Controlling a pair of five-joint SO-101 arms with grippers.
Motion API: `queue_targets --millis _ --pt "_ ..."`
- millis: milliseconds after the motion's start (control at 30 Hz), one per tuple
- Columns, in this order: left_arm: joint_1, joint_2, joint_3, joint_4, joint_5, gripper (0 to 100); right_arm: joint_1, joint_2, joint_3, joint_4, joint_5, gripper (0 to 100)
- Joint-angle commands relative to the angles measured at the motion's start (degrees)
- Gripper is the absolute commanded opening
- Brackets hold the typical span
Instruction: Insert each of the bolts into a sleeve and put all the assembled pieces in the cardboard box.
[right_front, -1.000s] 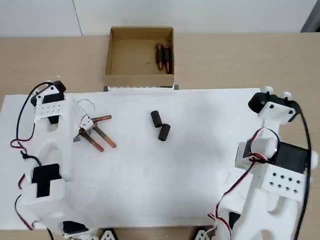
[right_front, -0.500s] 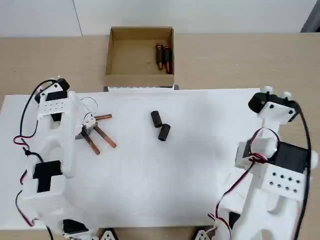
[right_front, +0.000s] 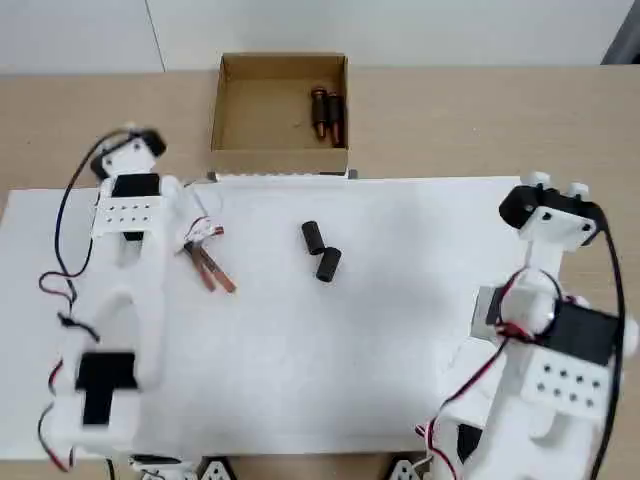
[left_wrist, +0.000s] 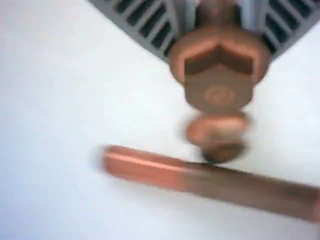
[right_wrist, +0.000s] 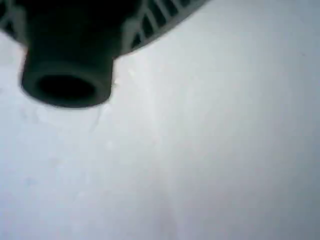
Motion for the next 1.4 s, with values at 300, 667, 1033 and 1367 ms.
queue_targets --millis 300,667,1033,1367 --pt "6.59 -24.53 -0.48 7.82 -4.66 0 0.40 -12.44 -0.70 -1.01 3.96 0.4" --pt "10.90 -43.34 6.73 6.15 -8.62 0 0.40 -24.84 6.33 -16.57 3.69 0.3" --pt "10.90 -66.90 33.19 -8.00 -8.79 0 -1.27 -35.65 25.14 -28.00 3.78 0.3" --pt "11.16 -80.35 45.58 -16.79 -8.70 0 -18.59 -43.30 38.33 -37.76 1.32 0.2"
